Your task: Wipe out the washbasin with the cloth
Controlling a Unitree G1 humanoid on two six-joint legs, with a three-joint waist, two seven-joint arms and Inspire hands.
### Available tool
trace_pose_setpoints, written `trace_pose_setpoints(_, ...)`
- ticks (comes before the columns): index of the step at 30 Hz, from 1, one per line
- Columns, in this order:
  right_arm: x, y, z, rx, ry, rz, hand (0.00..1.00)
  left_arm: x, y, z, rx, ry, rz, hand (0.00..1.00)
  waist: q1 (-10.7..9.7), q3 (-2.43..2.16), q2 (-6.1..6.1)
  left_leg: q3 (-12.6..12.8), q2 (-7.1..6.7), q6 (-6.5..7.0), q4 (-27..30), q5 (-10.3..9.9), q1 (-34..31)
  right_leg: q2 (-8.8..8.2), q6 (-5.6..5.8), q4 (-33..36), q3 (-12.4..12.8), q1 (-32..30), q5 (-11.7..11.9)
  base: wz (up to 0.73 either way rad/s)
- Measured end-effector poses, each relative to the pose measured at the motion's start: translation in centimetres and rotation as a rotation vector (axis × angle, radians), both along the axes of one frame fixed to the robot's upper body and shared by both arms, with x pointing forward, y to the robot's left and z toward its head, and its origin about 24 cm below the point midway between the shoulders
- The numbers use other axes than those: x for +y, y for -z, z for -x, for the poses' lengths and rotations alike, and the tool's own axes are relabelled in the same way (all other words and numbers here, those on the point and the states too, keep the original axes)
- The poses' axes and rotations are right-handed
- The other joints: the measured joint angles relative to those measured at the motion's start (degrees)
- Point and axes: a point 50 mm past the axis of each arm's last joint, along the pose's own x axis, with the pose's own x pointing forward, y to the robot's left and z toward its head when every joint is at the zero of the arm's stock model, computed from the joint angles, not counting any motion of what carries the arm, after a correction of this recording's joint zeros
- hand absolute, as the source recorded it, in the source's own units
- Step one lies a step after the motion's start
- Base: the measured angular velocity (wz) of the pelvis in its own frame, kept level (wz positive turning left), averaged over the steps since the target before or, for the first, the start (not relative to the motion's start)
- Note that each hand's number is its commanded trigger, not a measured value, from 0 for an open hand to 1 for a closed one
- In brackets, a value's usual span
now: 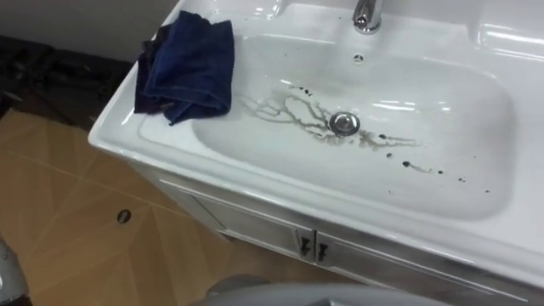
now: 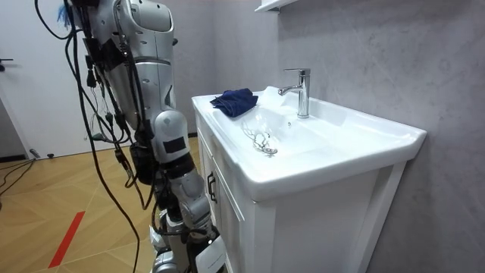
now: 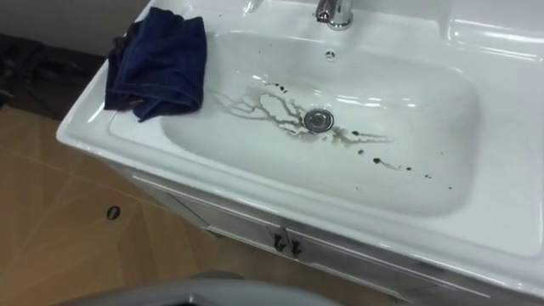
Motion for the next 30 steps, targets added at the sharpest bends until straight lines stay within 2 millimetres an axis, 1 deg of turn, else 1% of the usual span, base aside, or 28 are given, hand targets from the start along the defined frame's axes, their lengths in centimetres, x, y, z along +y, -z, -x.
trace_pose_setpoints(3,0.0,0.0,0.3,0.013,0.003,-0.008,0.00,-0.5,-0.1,-0.5,0.027,0.016,-0.044,0.00,-0.60,0.06,-0.08,-0.06,0.00,0.00,-0.03,0.00,0.60,0.02,-0.01,0.04,0.63,0.28,0.00,-0.10)
trace_pose_setpoints(5,0.1,0.0,0.3,0.016,-0.001,-0.015,0.00,-0.7,-0.4,-0.9,0.045,0.030,-0.081,0.00,-1.38,0.18,-0.19,-0.11,-0.01,0.00,-0.09,0.00,0.59,0.06,-0.01,0.05,1.13,0.24,0.00,-0.02)
trace_pose_setpoints(9,0.1,0.0,0.4,0.027,0.003,-0.032,0.00,-2.3,0.2,-2.4,0.096,0.145,-0.100,0.00,-2.85,0.32,-0.45,0.14,0.07,0.01,-0.66,-0.01,0.66,0.10,-0.01,0.09,1.54,0.21,0.00,-0.05)
trace_pose_setpoints(12,0.3,0.1,0.5,0.029,0.007,-0.041,0.00,-3.5,0.6,-3.3,0.143,0.224,-0.132,0.00,-3.50,0.45,-0.56,0.89,0.30,0.01,-0.61,-0.01,0.72,0.19,-0.09,0.06,1.94,0.12,0.06,-0.11)
trace_pose_setpoints(13,0.3,0.1,0.5,0.030,0.007,-0.041,0.00,-3.8,0.7,-3.5,0.154,0.245,-0.139,0.00,-3.73,0.45,-0.44,1.30,0.46,0.01,-0.64,-0.01,0.73,0.23,-0.13,0.06,2.62,-0.14,0.08,-0.21)
trace_pose_setpoints(15,0.2,0.1,0.3,0.025,0.007,-0.039,0.00,-4.0,0.7,-3.6,0.177,0.255,-0.166,0.00,-4.44,0.54,-0.36,1.66,0.90,0.01,-0.67,-0.02,0.82,0.30,-0.23,0.07,3.05,-0.22,0.24,-0.17)
trace_pose_setpoints(17,0.2,0.0,0.4,0.029,0.007,-0.043,0.00,-4.6,0.8,-4.0,0.213,0.286,-0.207,0.00,-5.55,0.68,-0.30,2.22,0.91,0.02,-0.69,-0.02,1.16,0.34,-0.24,0.07,3.77,-0.20,0.28,-0.12)
trace_pose_setpoints(18,0.2,0.0,0.4,0.030,0.007,-0.045,0.00,-4.8,0.9,-4.2,0.221,0.298,-0.211,0.00,-5.84,0.68,-0.23,2.24,0.91,0.02,-0.68,-0.02,1.18,0.36,-0.22,0.09,3.80,-0.16,0.32,-0.07)
trace_pose_setpoints(20,0.3,0.1,0.4,0.034,0.008,-0.062,0.00,-5.6,1.4,-4.7,0.252,0.358,-0.219,0.00,-6.38,0.67,-0.03,2.69,0.95,0.02,-0.66,-0.02,1.35,0.43,-0.27,0.10,4.60,-0.16,0.37,-0.09)
trace_pose_setpoints(23,0.4,0.1,0.7,0.042,0.009,-0.081,0.00,-6.3,2.4,-5.2,0.296,0.416,-0.205,0.00,-7.67,0.63,0.07,2.93,1.06,0.01,-0.74,-0.02,1.61,0.47,-0.32,0.19,4.85,-0.16,0.41,-0.08)
trace_pose_setpoints(24,0.4,0.1,0.8,0.045,0.009,-0.083,0.00,-6.4,2.7,-5.3,0.307,0.425,-0.200,0.00,-7.81,0.63,0.07,3.04,1.09,0.01,-0.77,-0.02,1.67,0.49,-0.34,0.19,4.86,-0.14,0.42,-0.11)
trace_pose_setpoints(26,0.6,0.1,1.0,0.056,0.013,-0.093,0.00,-6.5,4.2,-5.6,0.369,0.455,-0.171,0.00,-8.18,0.62,0.07,3.58,1.15,0.01,-1.12,-0.01,2.21,0.52,-0.38,0.25,5.67,-0.05,0.44,-0.15)
trace_pose_setpoints(28,0.7,0.2,1.3,0.070,0.020,-0.098,0.00,-6.4,5.2,-5.7,0.411,0.464,-0.149,0.00,-8.48,0.58,-0.17,4.01,1.21,0.01,-1.42,-0.01,2.63,0.53,-0.39,0.38,6.20,-0.07,0.44,-0.15)
trace_pose_setpoints(29,0.8,0.2,1.4,0.073,0.020,-0.101,0.00,-6.4,5.7,-5.7,0.429,0.464,-0.139,0.00,-8.87,0.55,-0.52,4.04,1.22,0.02,-1.51,0.00,2.73,0.50,-0.38,0.64,6.23,-0.15,0.44,-0.10)
trace_pose_setpoints(30,0.9,0.2,1.4,0.073,0.021,-0.103,0.00,-6.3,5.9,-5.7,0.436,0.464,-0.136,0.00,-8.98,0.58,-0.67,4.13,1.25,0.03,-1.58,0.02,2.90,0.49,-0.38,0.86,6.34,-0.22,0.44,-0.11)
